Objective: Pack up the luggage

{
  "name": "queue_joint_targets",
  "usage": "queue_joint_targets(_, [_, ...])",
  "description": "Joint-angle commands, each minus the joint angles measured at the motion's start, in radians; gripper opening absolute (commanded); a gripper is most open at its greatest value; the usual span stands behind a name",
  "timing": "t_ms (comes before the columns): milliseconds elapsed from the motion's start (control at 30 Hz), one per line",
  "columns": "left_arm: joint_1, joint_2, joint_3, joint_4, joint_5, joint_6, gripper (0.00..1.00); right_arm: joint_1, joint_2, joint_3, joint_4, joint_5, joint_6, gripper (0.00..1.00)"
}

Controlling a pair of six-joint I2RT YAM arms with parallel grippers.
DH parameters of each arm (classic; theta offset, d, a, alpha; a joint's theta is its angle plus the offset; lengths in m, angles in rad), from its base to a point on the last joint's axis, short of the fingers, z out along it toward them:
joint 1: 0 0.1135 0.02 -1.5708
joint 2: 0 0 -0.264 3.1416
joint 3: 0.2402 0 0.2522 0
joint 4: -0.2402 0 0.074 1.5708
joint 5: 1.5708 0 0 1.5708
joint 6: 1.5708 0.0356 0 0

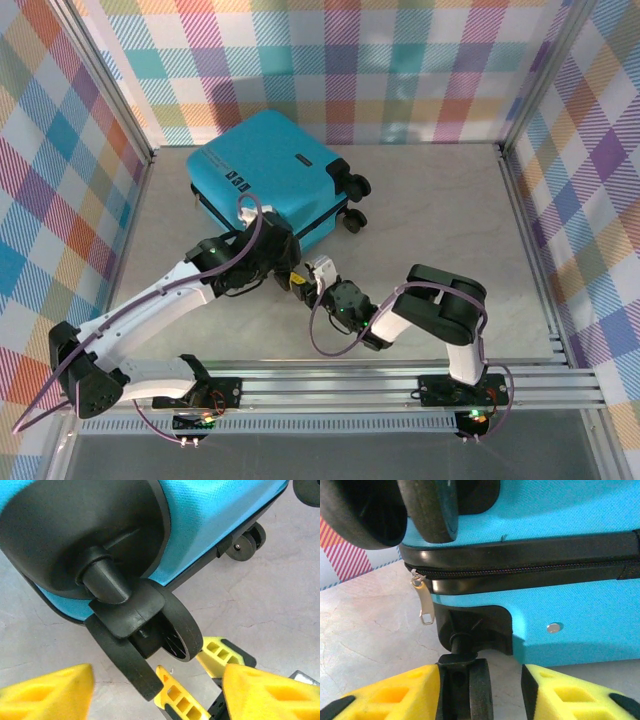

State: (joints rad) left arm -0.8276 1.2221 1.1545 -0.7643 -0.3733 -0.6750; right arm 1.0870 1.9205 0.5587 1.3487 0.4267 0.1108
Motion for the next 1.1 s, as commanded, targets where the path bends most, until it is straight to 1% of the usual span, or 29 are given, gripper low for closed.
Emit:
queue_joint_targets(0, [-0.035, -0.001, -0.026, 0.029, -0.055, -0.029, 0.75, -0.005, -0.026, -0.011, 0.008, -0.035, -0.005, 0.5])
queue_joint_targets(133, [-0.057, 0.003, -0.048, 0.046, -0.123, -0.031, 0.77, -0.013, -0.028, -0.018, -0.001, -0.057, 0.002, 0.52])
queue_joint_targets(300, [-0.068, 0.059, -0.033, 0.002, -0.197, -0.044, 0.77, -0.024, -0.038, -0.033, -0.015, -0.089, 0.012, 0.54])
queue_joint_targets(433, [-0.069, 0.081, -0.029, 0.028, -0.199, -0.016, 0.78, -0.025, -0.043, -0.04, -0.023, -0.107, 0.006, 0.54])
queue_joint_targets(567, [-0.066, 0.103, 0.004, 0.002, -0.244, 0.008, 0.78, -0.026, -0.047, -0.048, -0.02, -0.129, -0.001, 0.54])
queue_joint_targets(700, [-0.053, 0.133, 0.038, -0.009, -0.244, 0.038, 0.76, -0.025, -0.055, -0.049, -0.022, -0.142, -0.008, 0.54])
queue_joint_targets(800, [-0.039, 0.156, 0.056, -0.006, -0.223, 0.056, 0.72, -0.025, -0.058, -0.046, -0.028, -0.16, -0.021, 0.54])
queue_joint_targets(900, [-0.029, 0.175, 0.07, -0.015, -0.214, 0.064, 0.65, -0.025, -0.063, -0.045, -0.03, -0.186, -0.045, 0.54])
queue_joint_targets(1067, [-0.015, 0.2, 0.095, -0.03, -0.204, 0.089, 0.47, -0.025, -0.077, -0.036, -0.048, -0.237, -0.106, 0.53])
